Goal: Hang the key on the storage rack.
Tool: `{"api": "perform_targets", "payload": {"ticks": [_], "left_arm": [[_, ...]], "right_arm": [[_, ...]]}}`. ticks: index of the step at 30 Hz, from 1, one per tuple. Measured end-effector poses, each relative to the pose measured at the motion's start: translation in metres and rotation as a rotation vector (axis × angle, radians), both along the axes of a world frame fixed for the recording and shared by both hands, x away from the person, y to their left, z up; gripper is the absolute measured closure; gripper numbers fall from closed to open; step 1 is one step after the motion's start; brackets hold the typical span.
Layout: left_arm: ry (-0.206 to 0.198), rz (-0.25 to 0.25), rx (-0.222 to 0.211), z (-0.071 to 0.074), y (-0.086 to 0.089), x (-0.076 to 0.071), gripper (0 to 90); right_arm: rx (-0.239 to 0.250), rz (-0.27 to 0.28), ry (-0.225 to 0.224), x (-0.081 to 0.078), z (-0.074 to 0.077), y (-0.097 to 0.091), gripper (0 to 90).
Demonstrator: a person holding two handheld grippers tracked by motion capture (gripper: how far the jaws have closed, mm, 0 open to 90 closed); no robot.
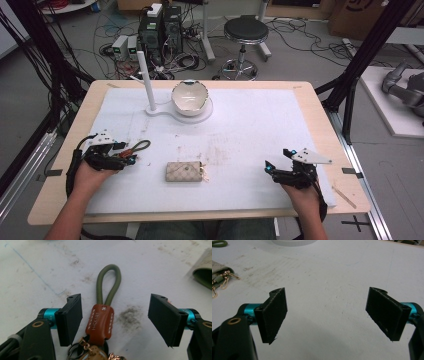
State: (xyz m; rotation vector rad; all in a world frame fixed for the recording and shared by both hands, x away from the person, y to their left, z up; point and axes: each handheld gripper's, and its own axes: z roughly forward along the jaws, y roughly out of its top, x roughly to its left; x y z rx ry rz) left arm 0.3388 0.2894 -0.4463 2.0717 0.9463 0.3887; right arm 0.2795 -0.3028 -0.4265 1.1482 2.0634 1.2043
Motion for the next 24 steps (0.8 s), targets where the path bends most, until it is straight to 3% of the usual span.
{"api": "perform_targets", "payload": {"ticks": [3, 9, 13, 16, 22, 24], "left_arm": [[0.024, -0.003, 0.066, -0.004, -0.001, 0.003, 30.7], [0.021, 0.004, 0.054, -0.004, 0.001, 0.003, 41.7], [0.016, -0.024, 0.066, -0.002, 0.004, 0.0, 64.1], [0.019, -0.025, 0.048, -0.003, 0.007, 0.0, 67.3], [0.018, -0.018, 0.083, 0.002, 0.002, -0.002, 70.4], [-0.005, -0.025, 0.077, 0.006, 0.0, -0.003, 70.4]], "right_arm": [[0.0, -0.005, 0.002, -0.002, 0.0, -0.002, 17.7], [-0.001, -0.01, 0.01, -0.005, -0.002, -0.004, 17.7], [0.0, -0.007, 0.005, -0.005, -0.001, -0.002, 17.7], [-0.005, 0.0, 0.006, -0.005, -0.001, 0.0, 17.7], [-0.024, 0.017, 0.011, -0.002, -0.004, 0.005, 17.7], [-0.03, 0.024, 0.011, -0.001, -0.004, 0.006, 17.7]]}}
